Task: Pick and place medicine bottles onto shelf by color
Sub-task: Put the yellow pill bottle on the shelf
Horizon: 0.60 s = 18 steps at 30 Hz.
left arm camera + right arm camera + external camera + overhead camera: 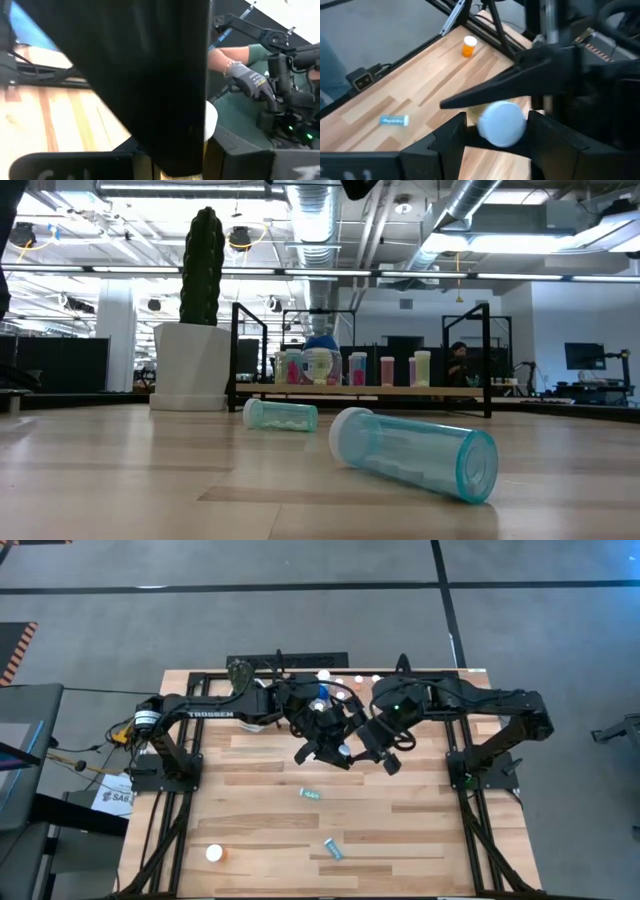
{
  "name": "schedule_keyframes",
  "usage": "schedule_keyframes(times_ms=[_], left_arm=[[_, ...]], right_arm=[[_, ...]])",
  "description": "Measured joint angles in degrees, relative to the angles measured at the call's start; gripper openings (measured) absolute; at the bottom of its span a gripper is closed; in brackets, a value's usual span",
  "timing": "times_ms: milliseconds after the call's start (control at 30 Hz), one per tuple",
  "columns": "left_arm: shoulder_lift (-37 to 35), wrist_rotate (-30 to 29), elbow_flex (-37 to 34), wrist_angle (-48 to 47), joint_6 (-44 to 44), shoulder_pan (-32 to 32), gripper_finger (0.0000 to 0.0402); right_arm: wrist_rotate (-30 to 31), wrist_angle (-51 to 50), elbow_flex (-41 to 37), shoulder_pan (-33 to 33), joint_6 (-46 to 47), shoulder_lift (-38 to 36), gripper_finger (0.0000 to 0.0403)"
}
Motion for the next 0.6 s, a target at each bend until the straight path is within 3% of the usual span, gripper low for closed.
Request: schedule_keyframes(times_ms=[267,600], left_arm=[[-0.02,3.64,0.0,-0.6,1.48,-0.02,0.0073],[-0.02,4.15,0.0,-0.7,1.97,-0.02,0.0073]], right_arm=[[-2.57,2.48,0.07,0.02,-0.24,0.53,0.023],[-2.66,2.52,0.07,0.02,0.35,0.53,0.0185]])
